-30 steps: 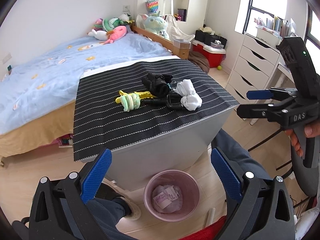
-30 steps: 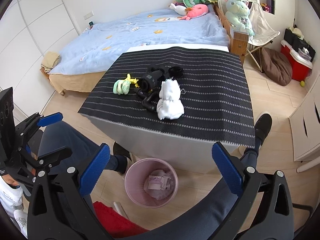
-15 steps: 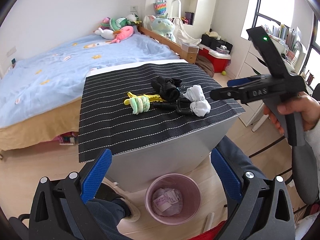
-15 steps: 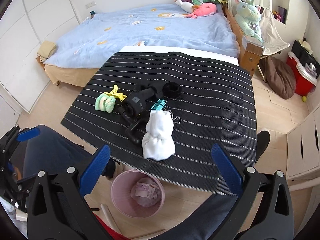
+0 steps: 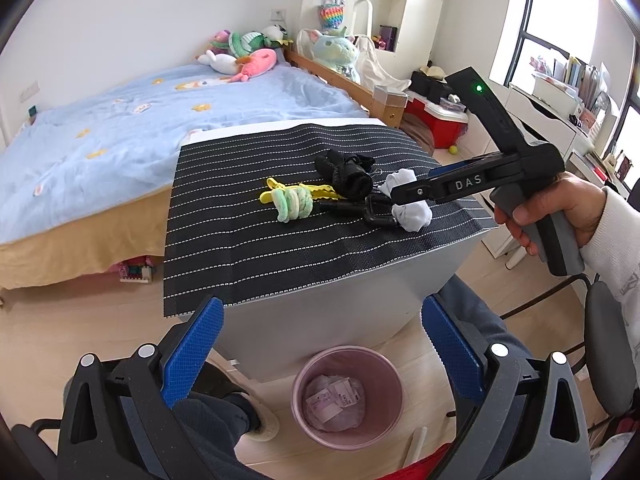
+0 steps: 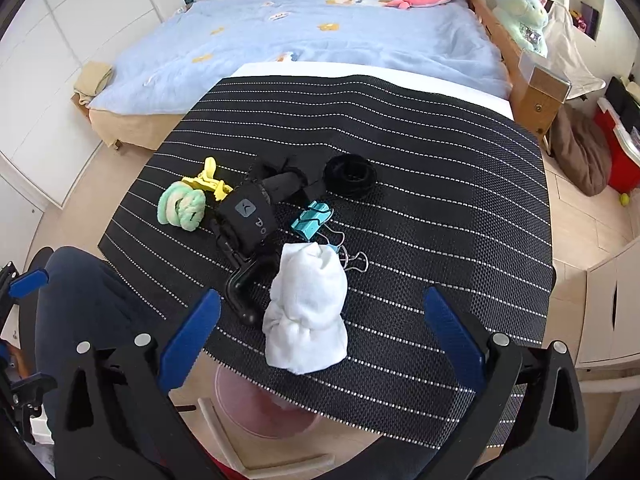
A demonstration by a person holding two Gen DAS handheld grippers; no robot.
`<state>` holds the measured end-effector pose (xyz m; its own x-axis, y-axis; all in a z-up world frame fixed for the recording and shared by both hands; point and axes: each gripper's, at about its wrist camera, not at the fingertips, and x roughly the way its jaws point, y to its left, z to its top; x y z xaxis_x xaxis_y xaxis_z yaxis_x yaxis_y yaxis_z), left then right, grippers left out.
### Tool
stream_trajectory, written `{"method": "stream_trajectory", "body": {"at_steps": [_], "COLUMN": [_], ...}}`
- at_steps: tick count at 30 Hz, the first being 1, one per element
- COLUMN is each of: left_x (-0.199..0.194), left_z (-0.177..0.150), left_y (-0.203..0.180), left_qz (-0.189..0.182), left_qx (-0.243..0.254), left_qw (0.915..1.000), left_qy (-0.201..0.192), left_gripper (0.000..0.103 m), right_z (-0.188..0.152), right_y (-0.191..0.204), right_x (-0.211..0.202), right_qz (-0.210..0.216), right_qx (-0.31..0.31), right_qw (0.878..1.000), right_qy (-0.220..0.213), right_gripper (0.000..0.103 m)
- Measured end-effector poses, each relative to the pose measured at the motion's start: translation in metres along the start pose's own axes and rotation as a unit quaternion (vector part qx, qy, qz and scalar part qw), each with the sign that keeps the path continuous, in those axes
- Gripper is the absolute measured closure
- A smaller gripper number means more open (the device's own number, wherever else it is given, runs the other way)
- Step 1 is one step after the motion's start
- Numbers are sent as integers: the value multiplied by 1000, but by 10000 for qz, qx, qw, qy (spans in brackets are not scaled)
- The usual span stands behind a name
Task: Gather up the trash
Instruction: 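Grasp the white sock bundle with the right gripper and lift it, then grasp the green scrunchies with the left gripper while the right gripper holds the sock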
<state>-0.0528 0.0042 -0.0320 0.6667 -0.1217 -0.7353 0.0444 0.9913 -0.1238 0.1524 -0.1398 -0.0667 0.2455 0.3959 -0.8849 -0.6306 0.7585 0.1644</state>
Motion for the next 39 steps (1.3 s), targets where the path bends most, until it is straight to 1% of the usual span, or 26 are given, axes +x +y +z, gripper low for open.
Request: {"method": "stream_trajectory", "body": {"at_steps": [1,2,4,5,6,7,9,10,12,19,26,31,33,35,37,39], "left_x": [0,1,1,1,1,1,1,1,1,0,0,4,7,12,18,25], "left_z": [0,-1,-1,-1,-2,-2,-3,-3,-3,2,17,36,44,53,62,68], "left_y": [1,2,4,4,5,5,6,6,6,5,0,2,5,9,11,12], "left_qz": [5,13,22,21,20,21,24,21,18,42,108,139,46,32,83,209], "left_qx": [-8,-15,-35,-47,-58,-68,-79,-82,-81,-41,43,-4,-81,-166,-187,-177], "left_qw": [10000,10000,10000,10000,10000,10000,10000,10000,10000,10000,9999,9999,9999,9998,9998,9996], "left_qy": [8,15,17,17,16,17,20,22,21,-26,-96,-100,-97,-67,5,105], "left_gripper": [8,8,8,8,8,8,8,8,8,8,8,8,8,8,8,8], "right_z": [1,1,1,1,2,1,0,0,-2,-6,-6,-6,-6,-6,-7,-7], "right_y": [0,0,1,1,1,0,0,0,0,1,2,3,2,1,-1,-2], "right_x": [3,5,8,9,10,12,13,13,11,-5,-23,-34,-38,-44,-47,-50], "right_qz": [27,49,85,111,132,162,191,189,186,139,182,201,190,217,216,228], "right_qx": [-6,-12,-56,-65,-61,-50,-45,-42,-29,70,225,244,267,284,302,331], "right_qw": [10000,9999,9999,9998,9997,9996,9995,9995,9996,9999,9995,9993,9993,9991,9990,9989], "right_qy": [50,96,129,146,172,213,243,244,211,35,-92,-182,-192,-228,-240,-244], "right_gripper": [20,29,32,37,46,50,64,68,71,73,73,73,73,73,73,73]}}
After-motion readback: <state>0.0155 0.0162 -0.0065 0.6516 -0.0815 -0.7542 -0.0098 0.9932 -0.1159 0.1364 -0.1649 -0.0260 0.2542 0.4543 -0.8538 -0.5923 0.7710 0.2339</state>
